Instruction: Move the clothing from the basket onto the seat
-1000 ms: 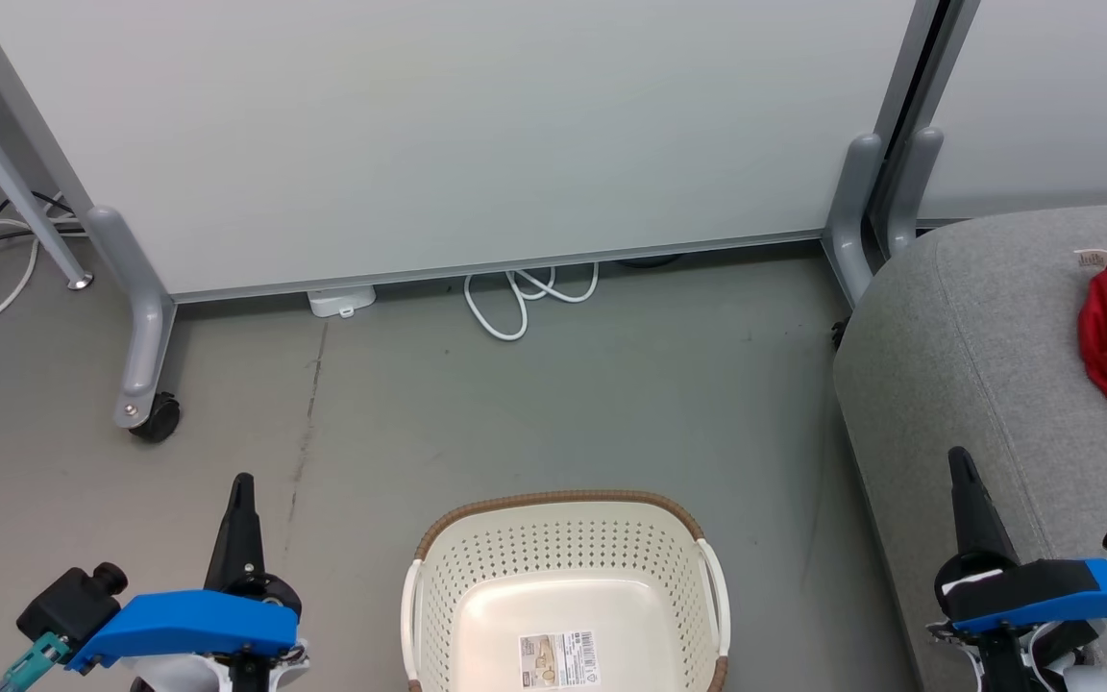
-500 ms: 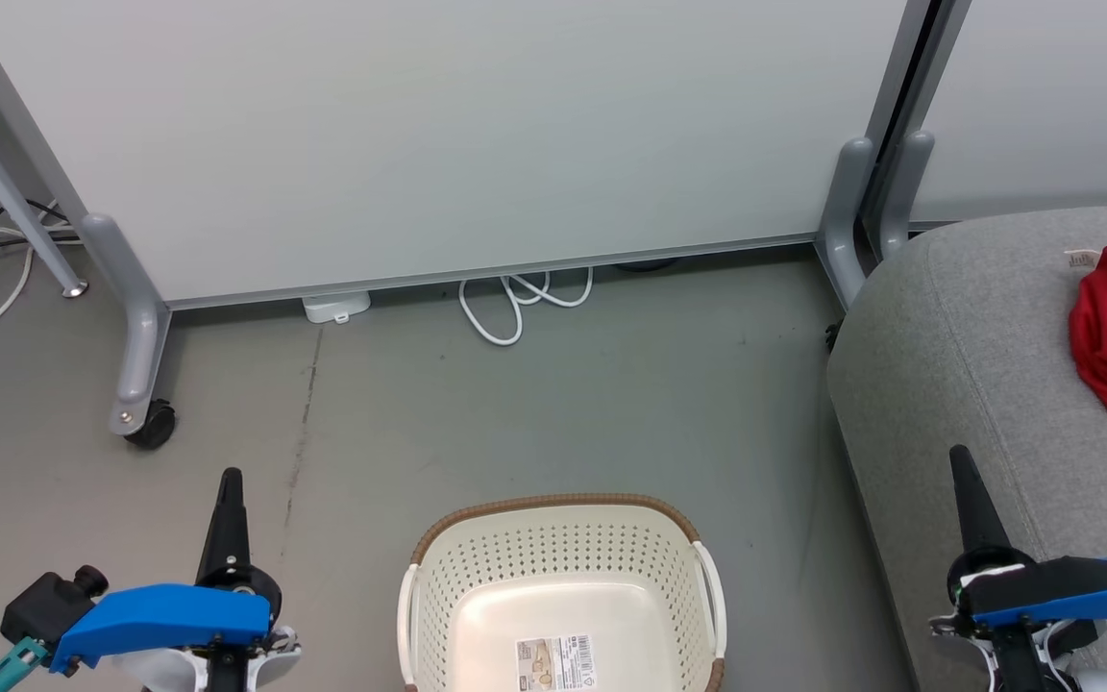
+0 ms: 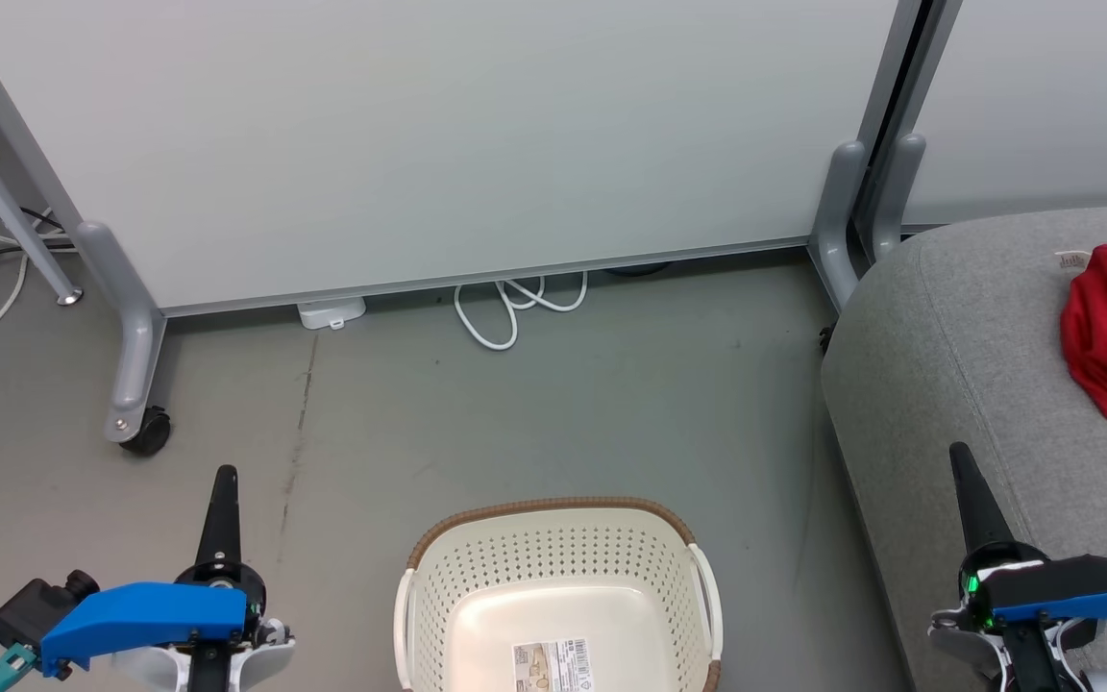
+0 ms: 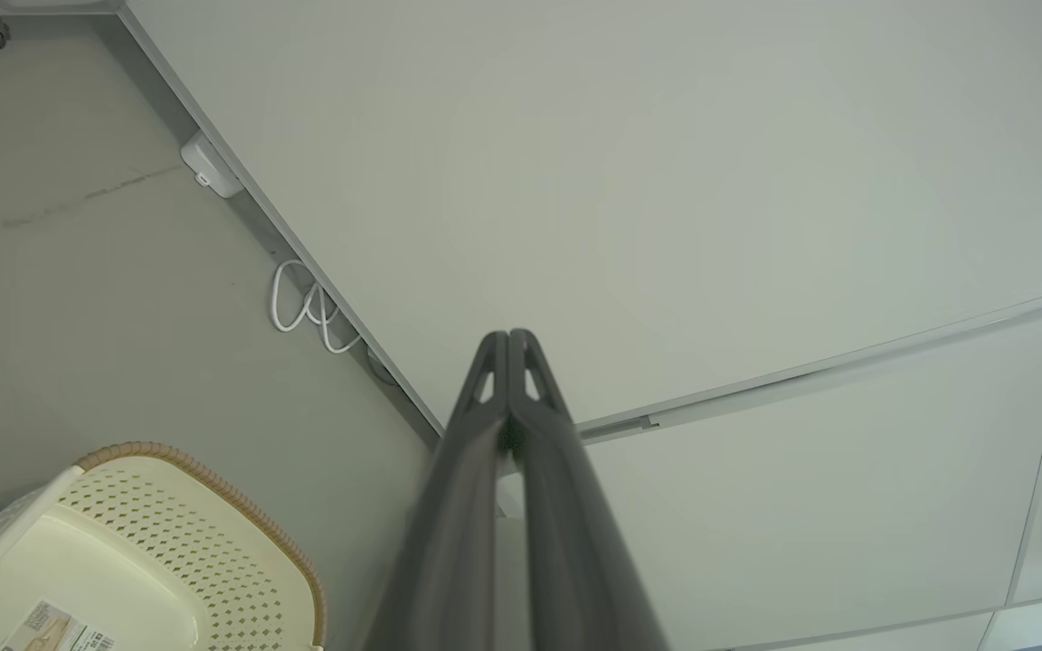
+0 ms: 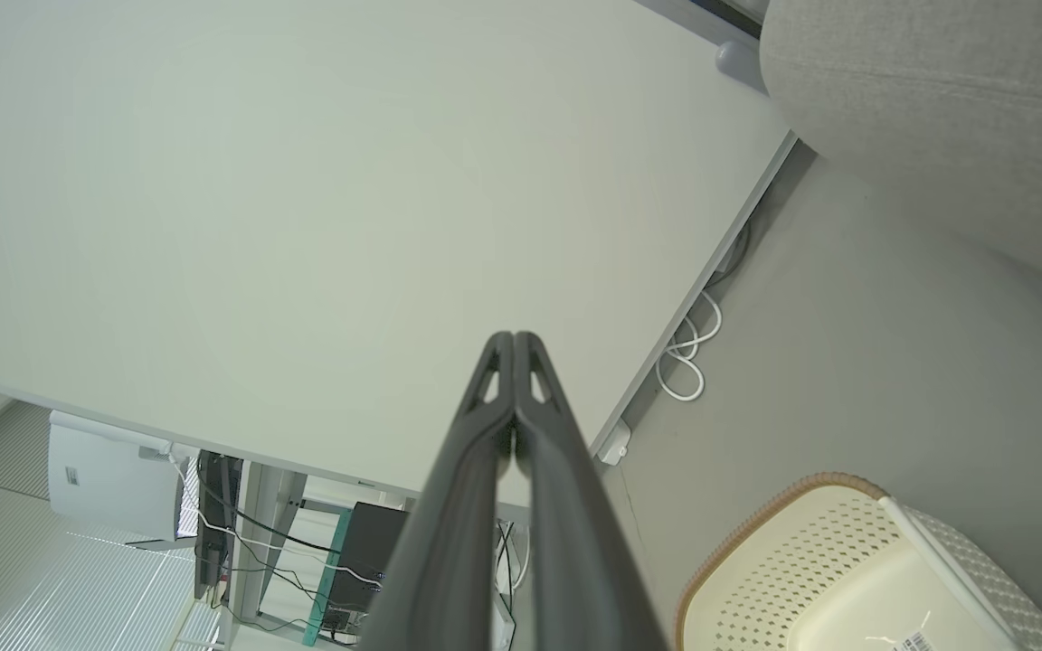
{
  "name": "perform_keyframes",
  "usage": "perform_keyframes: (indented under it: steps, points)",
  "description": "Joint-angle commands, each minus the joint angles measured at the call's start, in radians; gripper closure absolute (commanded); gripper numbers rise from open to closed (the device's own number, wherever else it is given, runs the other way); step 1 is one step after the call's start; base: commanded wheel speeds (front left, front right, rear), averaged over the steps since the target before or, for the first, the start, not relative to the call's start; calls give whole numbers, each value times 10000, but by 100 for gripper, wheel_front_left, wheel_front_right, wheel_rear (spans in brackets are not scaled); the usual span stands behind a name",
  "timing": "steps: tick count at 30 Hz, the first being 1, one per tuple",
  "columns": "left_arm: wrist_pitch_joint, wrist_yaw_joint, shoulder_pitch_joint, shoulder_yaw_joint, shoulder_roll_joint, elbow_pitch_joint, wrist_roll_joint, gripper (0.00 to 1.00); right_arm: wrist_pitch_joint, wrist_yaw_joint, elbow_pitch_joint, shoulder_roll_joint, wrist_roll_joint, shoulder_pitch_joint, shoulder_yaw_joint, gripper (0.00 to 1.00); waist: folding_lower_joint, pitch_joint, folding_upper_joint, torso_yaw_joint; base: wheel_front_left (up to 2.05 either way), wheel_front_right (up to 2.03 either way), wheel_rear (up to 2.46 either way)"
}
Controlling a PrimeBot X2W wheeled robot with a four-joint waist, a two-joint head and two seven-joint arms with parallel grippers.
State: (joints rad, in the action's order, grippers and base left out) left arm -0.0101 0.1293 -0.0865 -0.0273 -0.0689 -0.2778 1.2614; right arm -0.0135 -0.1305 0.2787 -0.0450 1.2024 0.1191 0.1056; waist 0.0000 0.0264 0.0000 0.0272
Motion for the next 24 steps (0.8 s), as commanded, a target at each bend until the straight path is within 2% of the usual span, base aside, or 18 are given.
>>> perform_keyframes:
  steps: [1,24]
  points:
    - [64,15,-207,-99,-68,127,235,100,-72,-3,-116,-64,276,-57,25,100,0,-8,0,-8,0,0,0]
    - [599,19,-250,-394,-40,254,2107,100,-595,-5,-258,-73,2331,-121,66,100,0,-116,0,-135,0,0,0]
